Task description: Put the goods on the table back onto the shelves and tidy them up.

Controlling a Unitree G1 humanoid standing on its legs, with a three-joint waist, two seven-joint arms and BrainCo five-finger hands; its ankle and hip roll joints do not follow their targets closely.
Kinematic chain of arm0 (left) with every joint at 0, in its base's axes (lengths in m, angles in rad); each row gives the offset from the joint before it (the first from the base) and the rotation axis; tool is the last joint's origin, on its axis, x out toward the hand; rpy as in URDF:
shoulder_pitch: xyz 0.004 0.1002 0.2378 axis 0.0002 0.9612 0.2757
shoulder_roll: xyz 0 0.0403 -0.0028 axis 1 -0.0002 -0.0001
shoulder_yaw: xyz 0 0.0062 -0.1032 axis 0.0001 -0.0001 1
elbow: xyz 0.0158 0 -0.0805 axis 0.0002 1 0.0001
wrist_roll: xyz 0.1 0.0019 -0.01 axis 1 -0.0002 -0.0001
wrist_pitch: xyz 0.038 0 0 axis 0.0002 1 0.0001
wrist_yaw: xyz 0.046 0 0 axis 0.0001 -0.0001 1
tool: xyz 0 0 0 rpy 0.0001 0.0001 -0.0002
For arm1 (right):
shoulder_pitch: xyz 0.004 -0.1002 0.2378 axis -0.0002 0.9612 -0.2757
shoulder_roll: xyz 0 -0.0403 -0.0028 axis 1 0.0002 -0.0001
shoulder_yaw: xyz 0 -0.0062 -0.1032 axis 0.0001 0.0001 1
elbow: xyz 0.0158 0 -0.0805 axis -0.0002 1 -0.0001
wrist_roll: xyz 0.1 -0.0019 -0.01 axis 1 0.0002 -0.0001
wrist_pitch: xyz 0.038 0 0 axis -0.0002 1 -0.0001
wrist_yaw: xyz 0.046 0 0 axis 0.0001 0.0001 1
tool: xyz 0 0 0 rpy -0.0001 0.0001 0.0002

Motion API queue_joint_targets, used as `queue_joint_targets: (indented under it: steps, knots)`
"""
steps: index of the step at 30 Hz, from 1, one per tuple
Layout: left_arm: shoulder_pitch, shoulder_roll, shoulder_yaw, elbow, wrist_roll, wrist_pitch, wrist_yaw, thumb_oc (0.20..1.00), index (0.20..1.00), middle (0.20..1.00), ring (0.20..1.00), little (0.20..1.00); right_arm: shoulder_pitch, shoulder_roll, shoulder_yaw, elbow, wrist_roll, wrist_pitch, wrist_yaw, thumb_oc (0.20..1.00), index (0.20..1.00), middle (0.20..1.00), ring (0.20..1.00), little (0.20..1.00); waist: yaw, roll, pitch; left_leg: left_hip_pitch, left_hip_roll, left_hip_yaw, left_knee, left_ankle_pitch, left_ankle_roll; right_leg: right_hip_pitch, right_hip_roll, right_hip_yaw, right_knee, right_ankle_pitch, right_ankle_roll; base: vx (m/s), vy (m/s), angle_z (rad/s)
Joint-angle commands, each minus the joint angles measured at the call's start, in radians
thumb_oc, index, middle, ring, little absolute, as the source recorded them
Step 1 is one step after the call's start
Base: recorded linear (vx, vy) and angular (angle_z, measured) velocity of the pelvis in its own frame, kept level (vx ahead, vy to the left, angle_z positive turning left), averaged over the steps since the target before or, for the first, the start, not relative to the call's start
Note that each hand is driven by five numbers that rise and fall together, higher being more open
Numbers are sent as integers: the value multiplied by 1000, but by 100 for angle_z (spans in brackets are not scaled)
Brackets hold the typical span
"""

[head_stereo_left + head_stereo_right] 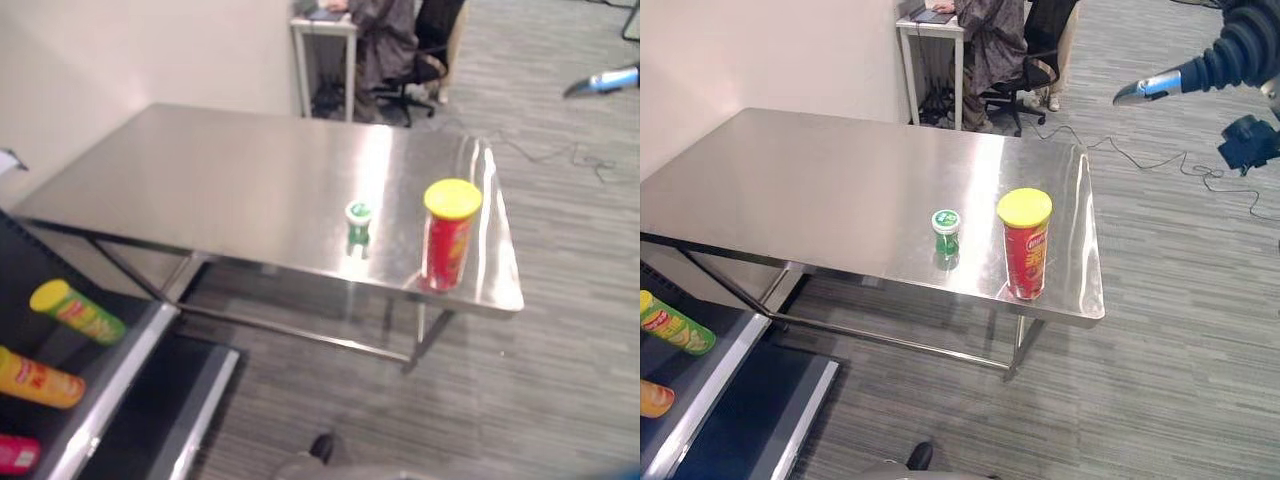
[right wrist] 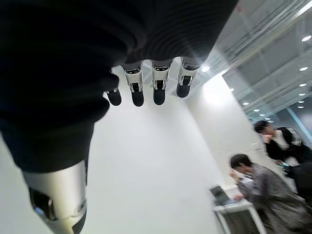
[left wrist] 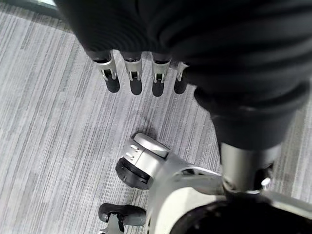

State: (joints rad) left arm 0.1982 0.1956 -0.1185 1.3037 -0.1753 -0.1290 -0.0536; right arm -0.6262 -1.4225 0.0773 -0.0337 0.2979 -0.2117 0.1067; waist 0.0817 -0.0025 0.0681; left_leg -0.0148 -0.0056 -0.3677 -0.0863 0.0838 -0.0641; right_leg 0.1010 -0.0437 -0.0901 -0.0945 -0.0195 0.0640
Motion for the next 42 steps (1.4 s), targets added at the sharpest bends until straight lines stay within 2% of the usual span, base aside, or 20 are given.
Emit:
queue_joint_targets:
  steps: [1, 6, 16, 33, 42]
  knots:
    - [-4, -18, -63, 15, 27, -26, -58, 1000, 1000, 1000, 1000, 1000, 81, -34, -59, -76, 67, -21, 21, 1000, 1000, 1000, 1000, 1000, 36, -51, -63, 68, -38, 23, -1, -111, 31, -34, -22, 7, 7, 7, 30, -25, -2, -9]
    - [13, -29, -89, -23, 21, -28, -75, 1000, 1000, 1000, 1000, 1000, 180, 23, -89, -138, 73, -18, 58, 1000, 1000, 1000, 1000, 1000, 34, -39, -63, 71, -37, 31, -1, -112, 35, -36, -21, 17, 7, 8, 30, -13, 3, -12]
    - [15, -39, -82, -12, 11, -32, -82, 1000, 1000, 1000, 1000, 1000, 224, 101, -12, -174, 68, -6, 120, 1000, 1000, 1000, 1000, 1000, 48, -34, -61, 70, -40, 36, -1, -109, 40, -38, -23, 20, 7, 12, 29, 0, 0, 0]
    - [-20, -32, -53, 15, 34, -27, -57, 1000, 1000, 1000, 1000, 1000, 201, 191, 82, -90, -174, 18, 67, 1000, 1000, 1000, 1000, 1000, 75, -40, -49, 69, -46, 8, -1, -102, 38, -27, -25, -2, 7, 4, 26, 0, -1, 0]
    - [-39, -24, -44, 40, 59, -24, -46, 1000, 1000, 1000, 1000, 1000, 185, 235, 119, -57, -205, 22, 59, 1000, 1000, 1000, 1000, 1000, 86, -46, -45, 70, -48, -2, -1, -101, 36, -20, -26, -12, 7, 3, 24, 5, -3, 4]
